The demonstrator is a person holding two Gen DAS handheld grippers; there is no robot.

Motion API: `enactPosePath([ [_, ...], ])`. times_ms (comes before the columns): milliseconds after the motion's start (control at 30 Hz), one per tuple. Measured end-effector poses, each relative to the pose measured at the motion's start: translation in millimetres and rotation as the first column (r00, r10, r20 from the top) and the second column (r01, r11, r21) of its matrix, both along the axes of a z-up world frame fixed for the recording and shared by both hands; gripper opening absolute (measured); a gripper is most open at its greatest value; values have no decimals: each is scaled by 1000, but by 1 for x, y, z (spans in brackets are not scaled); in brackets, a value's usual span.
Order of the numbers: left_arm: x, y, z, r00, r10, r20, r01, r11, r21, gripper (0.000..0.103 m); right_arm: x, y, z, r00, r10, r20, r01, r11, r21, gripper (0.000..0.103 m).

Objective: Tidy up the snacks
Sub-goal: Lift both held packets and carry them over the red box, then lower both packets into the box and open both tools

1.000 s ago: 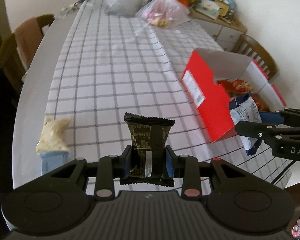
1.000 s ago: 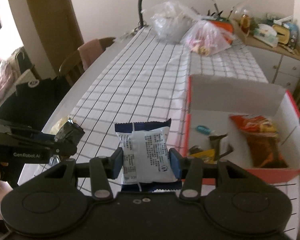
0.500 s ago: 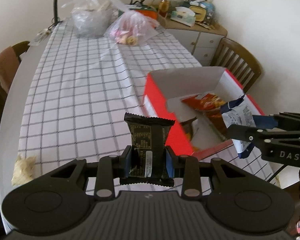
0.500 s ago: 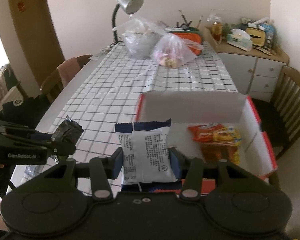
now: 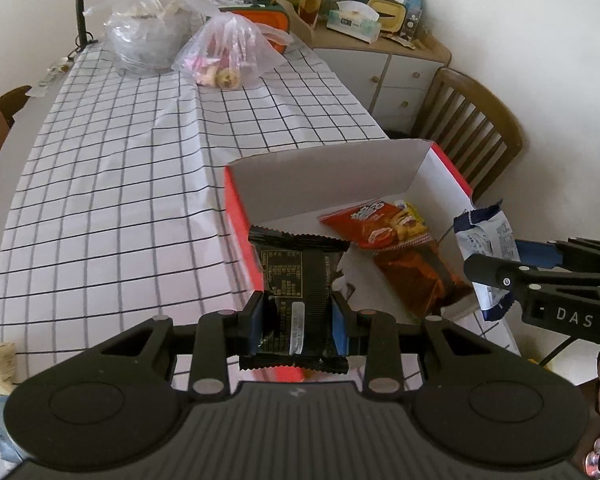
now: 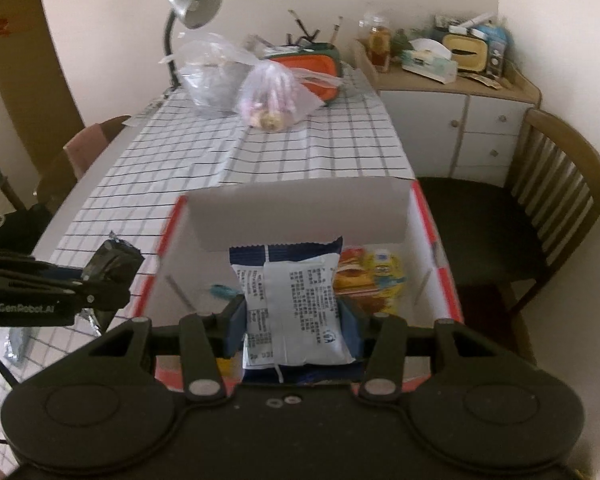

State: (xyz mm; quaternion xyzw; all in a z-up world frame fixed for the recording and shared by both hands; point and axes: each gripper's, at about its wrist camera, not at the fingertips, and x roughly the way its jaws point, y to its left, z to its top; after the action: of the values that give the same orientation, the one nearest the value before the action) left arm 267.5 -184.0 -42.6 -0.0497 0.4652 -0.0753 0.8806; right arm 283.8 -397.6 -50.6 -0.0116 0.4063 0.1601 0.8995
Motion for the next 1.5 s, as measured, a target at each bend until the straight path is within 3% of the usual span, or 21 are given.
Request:
enactPosePath([
  [700,96,-56,-50,987,24,-157,-12,997,80,33,69,-24,-53,990,-26,-136,21,999,-40,48],
  [1300,124,-63,-85,954,33,-298,-10,997,77,35,84,-13,-63,981,36,-192,-37,999,-1,48],
  [1400,123,-64,-84,955,29,-295,-8,998,70,40,83,-14,-62,981,38,-192,-38,999,1,48],
  [1500,119,-65,-79,960,27,-278,-11,998,58,51,80,-17,-61,981,38,-191,-37,999,6,49],
])
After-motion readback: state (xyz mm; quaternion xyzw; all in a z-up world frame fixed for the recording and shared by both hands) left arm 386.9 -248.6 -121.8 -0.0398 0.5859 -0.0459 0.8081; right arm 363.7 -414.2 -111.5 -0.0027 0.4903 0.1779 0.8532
